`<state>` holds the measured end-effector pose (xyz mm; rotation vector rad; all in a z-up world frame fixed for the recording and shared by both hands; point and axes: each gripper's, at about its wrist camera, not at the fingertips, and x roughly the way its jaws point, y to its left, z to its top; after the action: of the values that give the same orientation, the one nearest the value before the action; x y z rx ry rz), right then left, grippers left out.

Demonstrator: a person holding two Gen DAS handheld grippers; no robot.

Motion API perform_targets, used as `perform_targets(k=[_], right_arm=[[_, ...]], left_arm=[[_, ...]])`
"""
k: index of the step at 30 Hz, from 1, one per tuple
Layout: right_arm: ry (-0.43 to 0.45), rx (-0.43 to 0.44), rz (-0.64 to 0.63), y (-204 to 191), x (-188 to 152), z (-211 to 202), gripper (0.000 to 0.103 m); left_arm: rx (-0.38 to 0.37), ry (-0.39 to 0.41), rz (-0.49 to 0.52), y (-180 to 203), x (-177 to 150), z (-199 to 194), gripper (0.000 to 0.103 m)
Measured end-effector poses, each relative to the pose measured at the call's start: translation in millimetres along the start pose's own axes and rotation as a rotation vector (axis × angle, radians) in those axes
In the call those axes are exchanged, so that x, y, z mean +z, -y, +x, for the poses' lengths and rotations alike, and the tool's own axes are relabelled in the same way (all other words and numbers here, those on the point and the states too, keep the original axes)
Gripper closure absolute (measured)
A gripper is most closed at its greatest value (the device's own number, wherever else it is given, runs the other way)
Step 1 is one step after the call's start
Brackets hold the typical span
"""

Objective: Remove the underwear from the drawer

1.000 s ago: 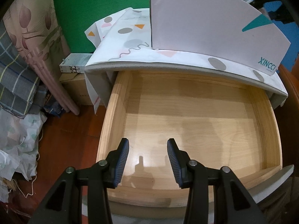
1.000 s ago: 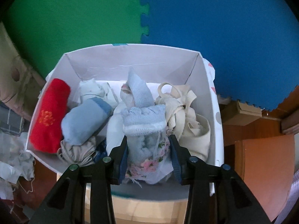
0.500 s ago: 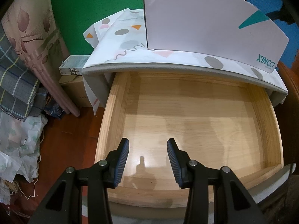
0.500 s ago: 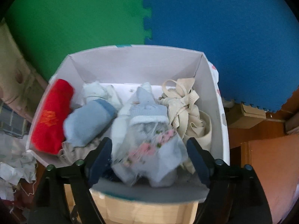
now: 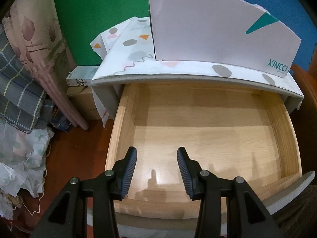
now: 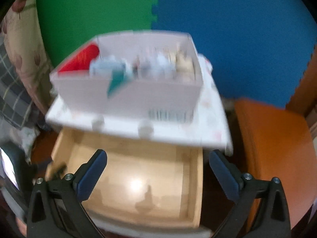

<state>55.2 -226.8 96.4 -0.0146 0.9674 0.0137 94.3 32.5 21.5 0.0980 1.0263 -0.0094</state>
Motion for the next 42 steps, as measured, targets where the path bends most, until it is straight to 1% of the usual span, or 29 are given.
perform_targets(k=[4, 7, 9, 13, 15, 20, 25, 30, 42], right_arm=[[-0.057, 0.02, 0.013, 3, -48, 25, 0.001], [-0.053, 0.019, -0.012, 0, -70, 33, 0.001], [-0.044, 0.023, -0.028, -3, -77, 35, 0.001], [-0.035, 0.042, -0.001, 2, -76, 37, 0.001], [-0.044, 0.059, 0.023, 8, -79, 40, 0.001], [-0.05, 0.045, 0.049, 14, -81, 42, 0.001], [-0.041, 0.032, 0.024, 9, -83, 41, 0.001], [-0.061, 0.054, 0.017, 7, -83, 44, 0.001], [-0.069, 0.041, -0.008, 1, -84, 45, 0.001]], left_arm=[[0.006, 0.025, -0.005, 0, -4, -9, 0.06], [-0.016, 0.015, -0.015, 1, -10, -12, 0.06], [-0.006, 0.028, 0.004, 7, -14, -16, 0.06], [-0.002, 0.038, 0.031, 15, -16, -18, 0.06], [0.0, 0.036, 0.04, 17, -17, -17, 0.06], [0.007, 0.039, 0.054, 18, -17, -15, 0.06], [0.004, 0.038, 0.054, 19, -17, -15, 0.06], [0.005, 0.04, 0.061, 20, -18, -15, 0.06], [0.003, 0.041, 0.069, 22, -18, -14, 0.06]])
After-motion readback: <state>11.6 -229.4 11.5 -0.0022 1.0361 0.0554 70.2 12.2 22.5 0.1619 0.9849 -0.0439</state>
